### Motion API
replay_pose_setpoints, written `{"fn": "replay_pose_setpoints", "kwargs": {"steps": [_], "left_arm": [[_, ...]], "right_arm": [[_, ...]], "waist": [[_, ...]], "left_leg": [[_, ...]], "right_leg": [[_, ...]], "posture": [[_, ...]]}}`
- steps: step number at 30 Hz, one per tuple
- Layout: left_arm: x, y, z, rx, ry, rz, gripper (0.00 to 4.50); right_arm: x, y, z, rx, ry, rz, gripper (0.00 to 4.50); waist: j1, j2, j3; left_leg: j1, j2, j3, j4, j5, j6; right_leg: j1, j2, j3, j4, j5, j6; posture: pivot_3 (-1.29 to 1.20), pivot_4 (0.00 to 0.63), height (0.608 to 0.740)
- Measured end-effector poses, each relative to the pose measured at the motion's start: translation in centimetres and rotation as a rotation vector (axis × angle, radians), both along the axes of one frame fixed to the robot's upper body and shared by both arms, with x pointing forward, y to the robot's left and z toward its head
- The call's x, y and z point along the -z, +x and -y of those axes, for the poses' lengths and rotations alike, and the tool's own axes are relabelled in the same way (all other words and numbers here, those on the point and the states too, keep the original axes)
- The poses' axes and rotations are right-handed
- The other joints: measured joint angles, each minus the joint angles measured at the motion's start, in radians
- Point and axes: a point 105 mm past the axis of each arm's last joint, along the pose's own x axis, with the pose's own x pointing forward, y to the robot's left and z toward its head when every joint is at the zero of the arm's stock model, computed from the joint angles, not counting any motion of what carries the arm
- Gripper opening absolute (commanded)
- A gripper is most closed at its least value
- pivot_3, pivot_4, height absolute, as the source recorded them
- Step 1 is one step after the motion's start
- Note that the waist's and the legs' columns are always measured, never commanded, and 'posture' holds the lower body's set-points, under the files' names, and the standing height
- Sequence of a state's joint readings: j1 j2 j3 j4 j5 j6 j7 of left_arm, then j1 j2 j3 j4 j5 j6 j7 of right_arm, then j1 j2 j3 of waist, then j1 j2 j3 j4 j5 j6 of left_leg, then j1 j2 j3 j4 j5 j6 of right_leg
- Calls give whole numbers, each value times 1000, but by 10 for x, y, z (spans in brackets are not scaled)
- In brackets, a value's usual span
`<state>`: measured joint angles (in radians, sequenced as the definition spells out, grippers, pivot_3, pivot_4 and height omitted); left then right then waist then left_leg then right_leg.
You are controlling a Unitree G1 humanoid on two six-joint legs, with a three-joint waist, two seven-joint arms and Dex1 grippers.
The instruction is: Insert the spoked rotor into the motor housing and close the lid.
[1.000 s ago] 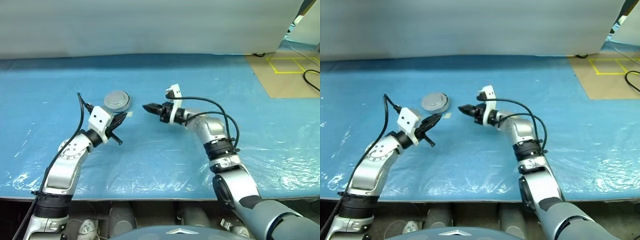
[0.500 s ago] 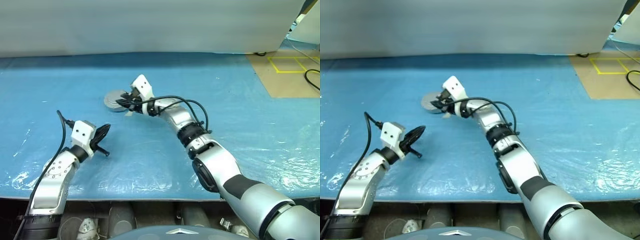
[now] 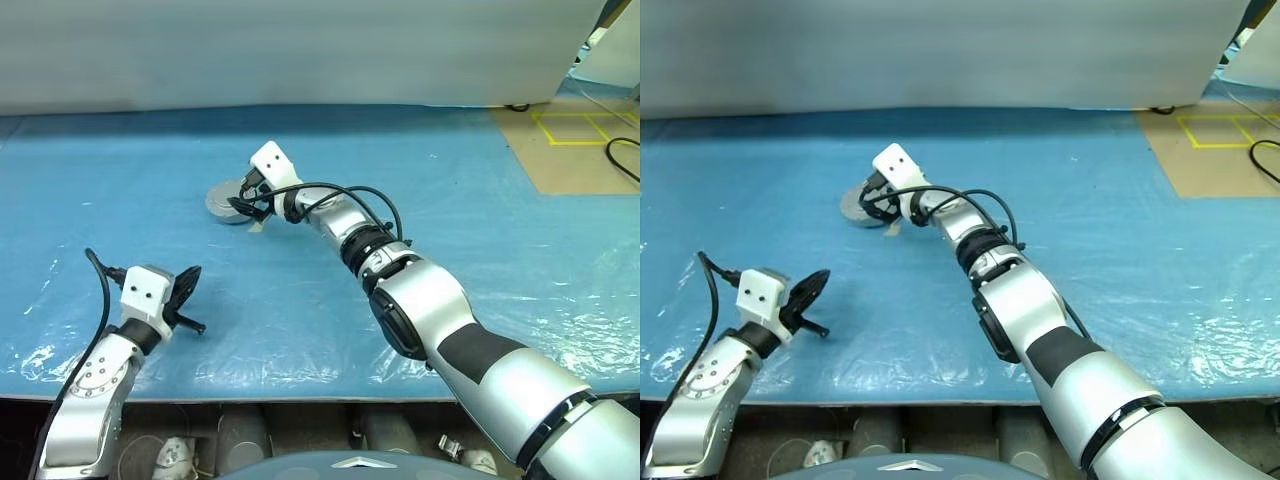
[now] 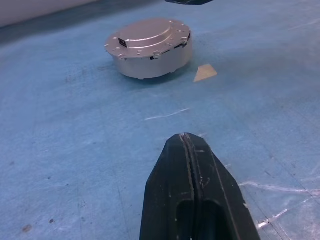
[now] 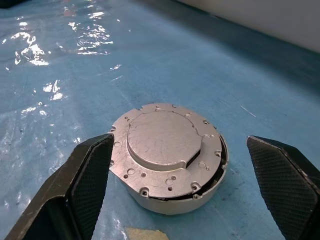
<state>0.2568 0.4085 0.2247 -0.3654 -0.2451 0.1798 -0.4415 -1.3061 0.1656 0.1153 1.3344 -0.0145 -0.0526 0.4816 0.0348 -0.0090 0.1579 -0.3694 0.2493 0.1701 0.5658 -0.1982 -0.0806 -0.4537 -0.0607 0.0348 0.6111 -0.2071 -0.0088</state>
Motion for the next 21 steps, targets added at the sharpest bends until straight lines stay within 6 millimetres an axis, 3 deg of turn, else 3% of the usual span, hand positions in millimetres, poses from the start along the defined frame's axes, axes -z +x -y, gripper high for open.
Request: {"fn": "replay_pose_setpoints", "kwargs": {"steps": [7, 13, 18, 21], "left_arm": [[-3, -5, -1, -25, 2, 12, 0], [-13, 4, 4, -11, -2, 52, 0], [-42, 64, 0, -57, 31, 165, 0], [-52, 105, -8, -104, 40, 185, 0]], "right_arm": [[2, 3, 3, 36, -45, 21, 4481], [-1, 5, 5, 52, 4, -2, 4481], [-13, 2, 3, -18, 87, -6, 4481], [-19, 5, 16, -39, 115, 30, 4481]], "waist": [[1, 0, 0], [1, 0, 0], [8, 4, 3], [8, 4, 3]], "left_leg": [[0, 4, 0, 4, 0, 0], [1, 5, 0, 8, 0, 0], [0, 8, 1, 15, 0, 0], [0, 7, 0, 15, 0, 0]], "right_leg": [[0, 3, 0, 4, -1, -2], [-1, 3, 0, 10, -2, -3], [1, 2, -3, 14, -1, -6], [1, 1, -3, 14, -1, -5]], "posture": [[0, 150, 740], [0, 150, 740], [0, 150, 740], [0, 150, 740]]}}
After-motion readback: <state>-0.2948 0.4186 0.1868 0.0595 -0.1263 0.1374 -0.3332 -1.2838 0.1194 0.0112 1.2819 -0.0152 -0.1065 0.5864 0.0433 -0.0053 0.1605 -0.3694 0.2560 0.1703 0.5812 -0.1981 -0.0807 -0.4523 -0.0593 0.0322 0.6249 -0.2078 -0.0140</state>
